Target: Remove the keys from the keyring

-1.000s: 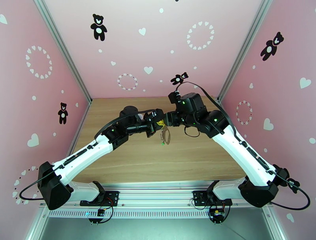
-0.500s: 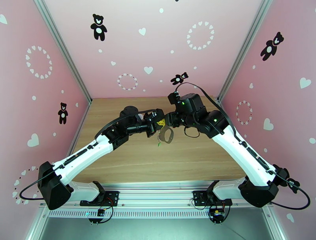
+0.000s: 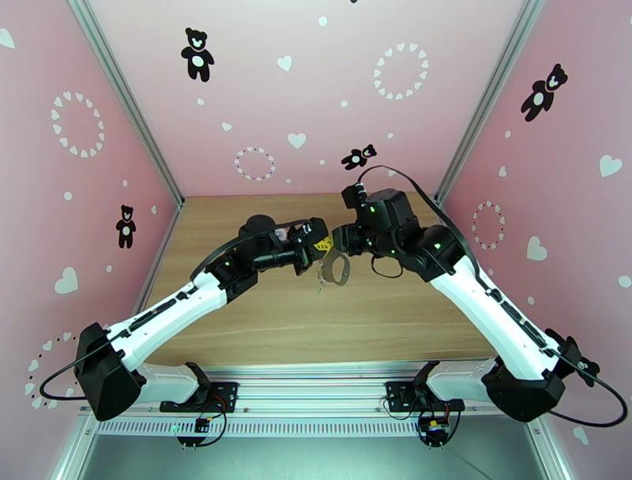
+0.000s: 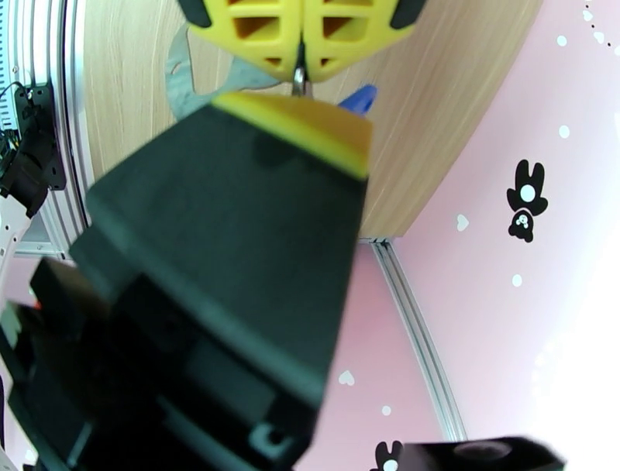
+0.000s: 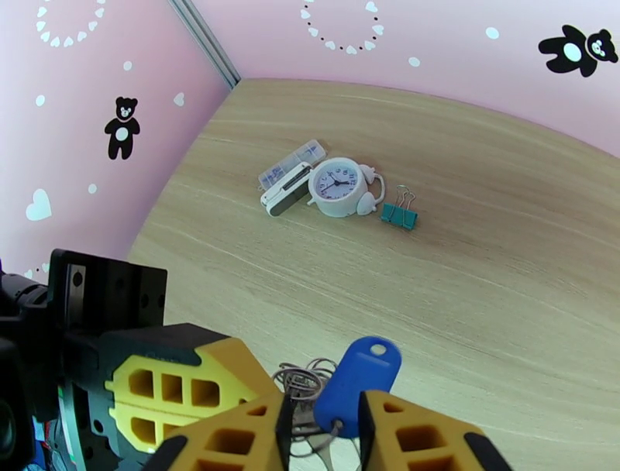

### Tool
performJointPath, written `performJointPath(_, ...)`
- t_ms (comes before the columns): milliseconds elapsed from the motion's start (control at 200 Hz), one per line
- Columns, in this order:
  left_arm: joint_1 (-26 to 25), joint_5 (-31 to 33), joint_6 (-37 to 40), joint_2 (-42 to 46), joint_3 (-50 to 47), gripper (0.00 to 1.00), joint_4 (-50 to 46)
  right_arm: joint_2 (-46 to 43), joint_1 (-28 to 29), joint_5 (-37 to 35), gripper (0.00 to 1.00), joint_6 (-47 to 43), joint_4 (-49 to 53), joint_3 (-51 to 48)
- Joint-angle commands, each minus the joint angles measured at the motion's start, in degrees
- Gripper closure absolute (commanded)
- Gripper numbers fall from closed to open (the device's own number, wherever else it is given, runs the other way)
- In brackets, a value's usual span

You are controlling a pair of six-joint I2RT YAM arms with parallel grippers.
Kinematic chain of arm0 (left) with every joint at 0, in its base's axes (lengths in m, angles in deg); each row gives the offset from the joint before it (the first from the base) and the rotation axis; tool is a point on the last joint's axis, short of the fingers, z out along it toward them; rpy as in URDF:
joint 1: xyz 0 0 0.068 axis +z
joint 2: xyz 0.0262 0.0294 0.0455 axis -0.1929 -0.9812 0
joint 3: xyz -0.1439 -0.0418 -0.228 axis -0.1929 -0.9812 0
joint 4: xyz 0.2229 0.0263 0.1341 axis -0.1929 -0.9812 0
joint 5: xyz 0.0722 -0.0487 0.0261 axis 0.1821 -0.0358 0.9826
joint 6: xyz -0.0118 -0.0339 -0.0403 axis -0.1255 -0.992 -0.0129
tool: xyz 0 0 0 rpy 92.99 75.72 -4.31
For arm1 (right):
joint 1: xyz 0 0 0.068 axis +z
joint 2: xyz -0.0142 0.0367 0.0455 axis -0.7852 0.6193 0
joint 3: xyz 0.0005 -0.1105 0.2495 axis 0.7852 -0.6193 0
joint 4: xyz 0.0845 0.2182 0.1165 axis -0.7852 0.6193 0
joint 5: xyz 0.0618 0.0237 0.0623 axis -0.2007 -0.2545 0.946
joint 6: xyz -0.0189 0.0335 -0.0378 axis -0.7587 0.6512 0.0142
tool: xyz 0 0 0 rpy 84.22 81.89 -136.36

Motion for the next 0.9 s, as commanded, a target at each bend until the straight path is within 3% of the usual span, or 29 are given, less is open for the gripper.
performJointPath(0, -0.1, 1.0, -3.2, 2.5, -1.1, 1.0, 6.4, -2.0, -0.5, -0.5, 0.7, 1.4, -1.4, -1.0)
performJointPath(511, 0.1, -0.6, -3.5, 3.0, -3.7, 1.0, 10.0, -3.5, -2.3, 10.1, 0.56, 13.4, -9.2, -3.9)
performJointPath(661, 0.1, 0.4, -3.5, 3.3, -4.1, 1.0, 10.2, -3.5, -2.3, 6.9, 0.59, 13.8, -7.3, -3.9)
performJointPath(736, 0.1, 0.3, -3.4, 3.3, -4.3, 1.0, 10.3, -3.5, -2.4, 6.2, 0.7, 13.5, -7.3, -3.7)
performJointPath(896, 0.0, 0.3, -3.8, 3.2, -4.3, 1.0, 10.6, -2.8, -2.3, 6.5, 0.72, 12.6, -6.2, -3.9)
